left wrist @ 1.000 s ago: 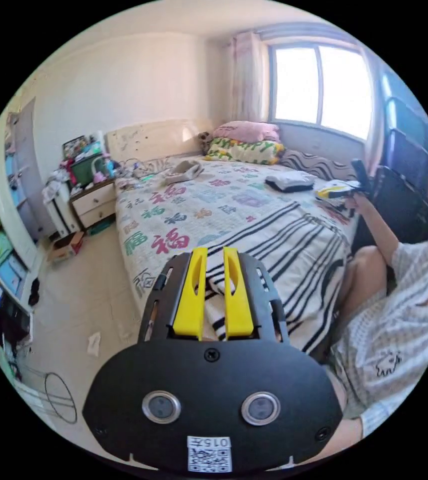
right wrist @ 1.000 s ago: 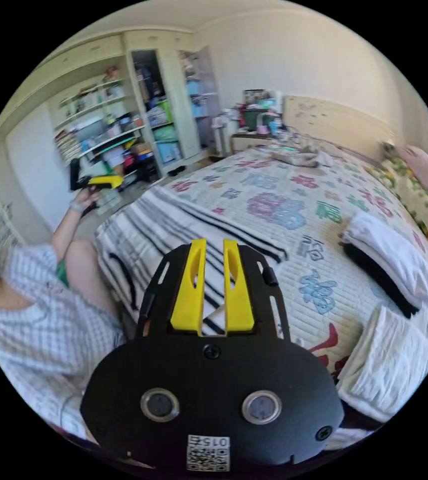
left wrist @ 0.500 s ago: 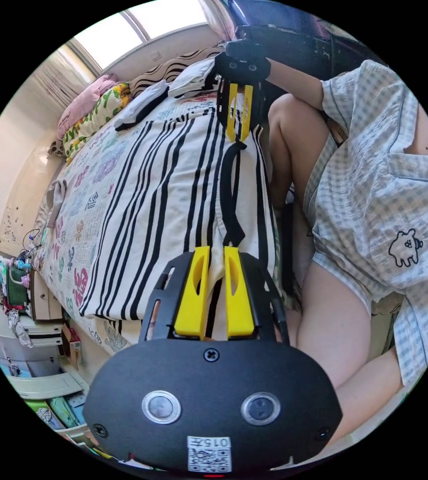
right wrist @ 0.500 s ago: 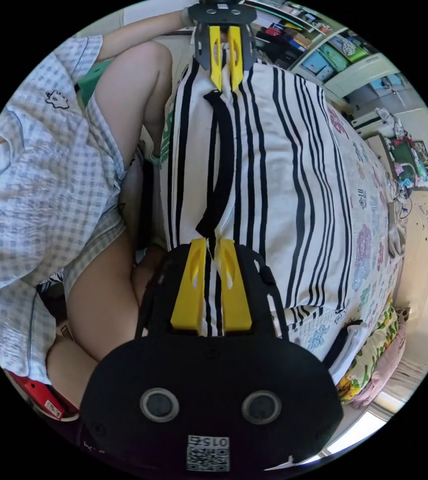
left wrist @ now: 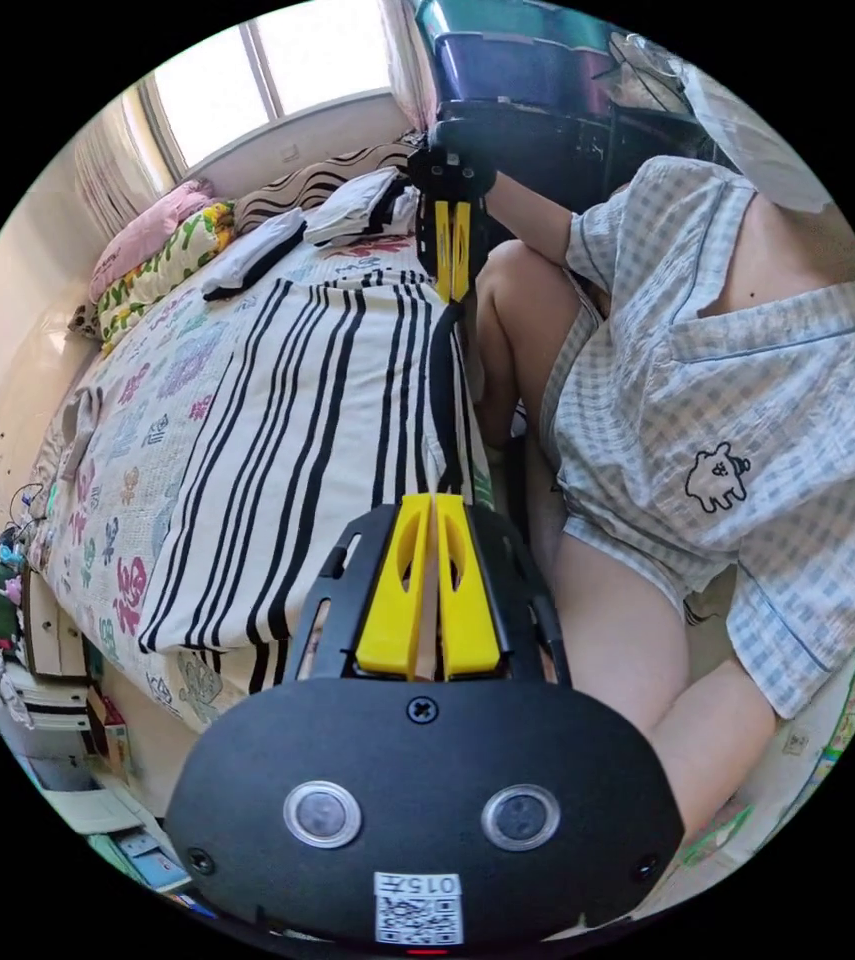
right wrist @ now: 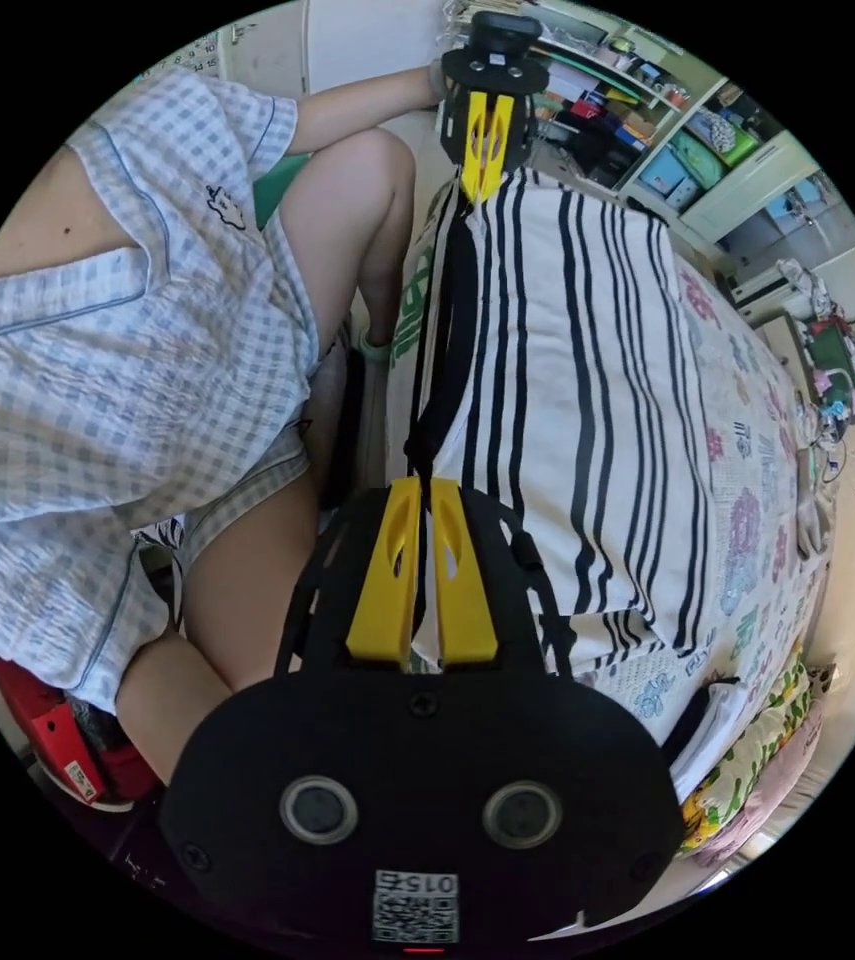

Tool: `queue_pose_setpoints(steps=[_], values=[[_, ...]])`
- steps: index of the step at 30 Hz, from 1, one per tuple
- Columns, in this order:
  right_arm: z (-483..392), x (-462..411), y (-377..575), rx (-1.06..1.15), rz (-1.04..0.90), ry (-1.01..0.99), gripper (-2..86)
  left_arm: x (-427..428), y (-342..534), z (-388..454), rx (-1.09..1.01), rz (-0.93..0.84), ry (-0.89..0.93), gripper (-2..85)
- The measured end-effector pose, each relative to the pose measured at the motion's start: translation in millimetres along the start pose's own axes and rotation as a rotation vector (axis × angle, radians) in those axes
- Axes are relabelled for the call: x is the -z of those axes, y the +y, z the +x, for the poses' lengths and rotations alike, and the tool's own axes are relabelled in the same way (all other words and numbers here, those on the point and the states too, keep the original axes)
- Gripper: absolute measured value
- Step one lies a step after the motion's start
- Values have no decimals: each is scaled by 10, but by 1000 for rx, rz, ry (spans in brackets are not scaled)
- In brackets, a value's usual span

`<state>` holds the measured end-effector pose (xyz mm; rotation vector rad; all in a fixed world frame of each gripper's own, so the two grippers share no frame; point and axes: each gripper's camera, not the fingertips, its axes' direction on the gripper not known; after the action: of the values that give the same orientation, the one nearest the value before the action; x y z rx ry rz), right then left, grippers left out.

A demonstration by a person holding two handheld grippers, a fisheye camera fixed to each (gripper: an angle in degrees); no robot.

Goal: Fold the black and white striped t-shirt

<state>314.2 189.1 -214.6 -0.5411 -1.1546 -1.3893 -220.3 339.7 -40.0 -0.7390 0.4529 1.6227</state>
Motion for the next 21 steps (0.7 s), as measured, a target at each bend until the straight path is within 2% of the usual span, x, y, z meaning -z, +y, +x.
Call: queue_pose_setpoints(steps=[4,7,9,10,12,14,15,16,17,18,21], values=[[265,-100,-97,-38,-97,-94,-5,-299,-99,-200,19,-145,86,4],[378,79,34,-36,-108,-183,-9,-178,-66,-284,18,-135,95,6],[482,344,203,-122,-12,-70,-8,33,44,-323,23,-79,81,7],[569,561,357,-197,86,17,-7,237,166,-380,51,5,37,7],[727,903,643,-324,284,134,-3,593,425,-548,171,193,-95,10],[1053,1281,1112,-576,612,245,14,974,927,-910,466,481,-264,14],[1157,1337,1233,-651,684,247,18,1023,1059,-1010,540,541,-283,16],[1387,1388,1462,-799,796,220,26,1055,1315,-1218,699,640,-300,20],[1635,1362,1653,-938,845,165,35,1014,1539,-1438,857,705,-284,26],[1763,1327,1735,-1013,845,138,41,975,1626,-1542,918,719,-275,33],[2312,1067,1979,-1265,738,55,64,710,1837,-1988,1146,646,-291,58]])
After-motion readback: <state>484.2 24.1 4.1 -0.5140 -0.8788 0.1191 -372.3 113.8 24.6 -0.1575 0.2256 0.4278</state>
